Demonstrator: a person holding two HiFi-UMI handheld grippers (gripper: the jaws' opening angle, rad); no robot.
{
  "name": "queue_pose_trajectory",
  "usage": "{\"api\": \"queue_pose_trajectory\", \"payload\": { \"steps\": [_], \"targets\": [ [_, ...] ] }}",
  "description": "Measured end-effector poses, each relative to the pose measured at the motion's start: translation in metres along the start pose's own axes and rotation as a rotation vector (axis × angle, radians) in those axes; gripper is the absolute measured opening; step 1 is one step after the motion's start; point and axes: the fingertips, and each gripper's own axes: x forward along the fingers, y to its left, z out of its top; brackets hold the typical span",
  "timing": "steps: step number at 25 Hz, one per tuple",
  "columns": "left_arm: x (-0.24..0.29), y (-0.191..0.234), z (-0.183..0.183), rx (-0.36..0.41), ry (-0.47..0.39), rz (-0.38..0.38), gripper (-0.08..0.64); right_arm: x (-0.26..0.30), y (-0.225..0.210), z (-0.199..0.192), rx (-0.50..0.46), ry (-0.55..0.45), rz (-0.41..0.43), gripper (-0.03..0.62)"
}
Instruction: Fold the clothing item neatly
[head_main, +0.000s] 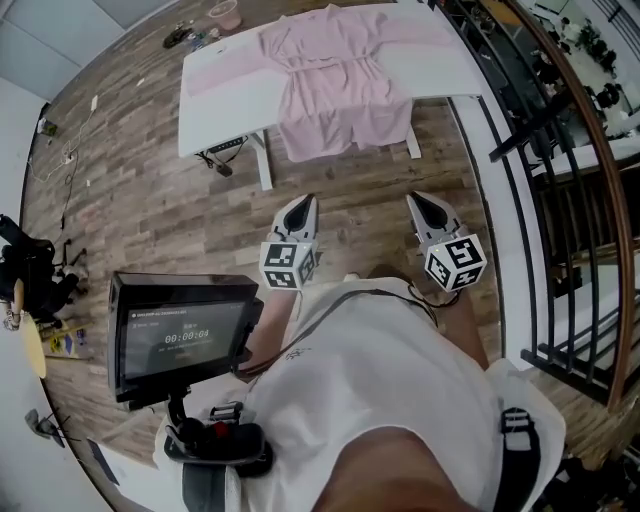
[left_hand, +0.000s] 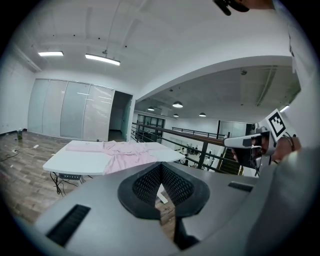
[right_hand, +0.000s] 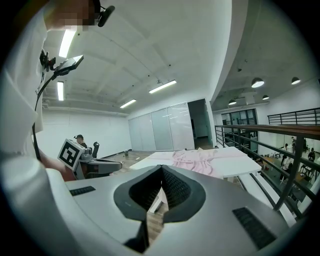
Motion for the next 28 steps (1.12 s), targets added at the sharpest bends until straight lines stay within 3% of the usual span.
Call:
{"api": "queue_pose_trajectory", "payload": {
  "steps": [12, 28],
  "targets": [
    [0.035, 0.018, 0.009, -0.01, 0.025, 0.033, 0.003, 0.035, -0.037, 0.012, 0.015, -0.007, 0.01, 0.003],
    [0.145, 0.046, 0.052, -0.031, 0.006, 0.111, 0.003, 0.128, -0.127, 0.05, -0.025, 0.025, 0.121, 0.003]
  ]
}}
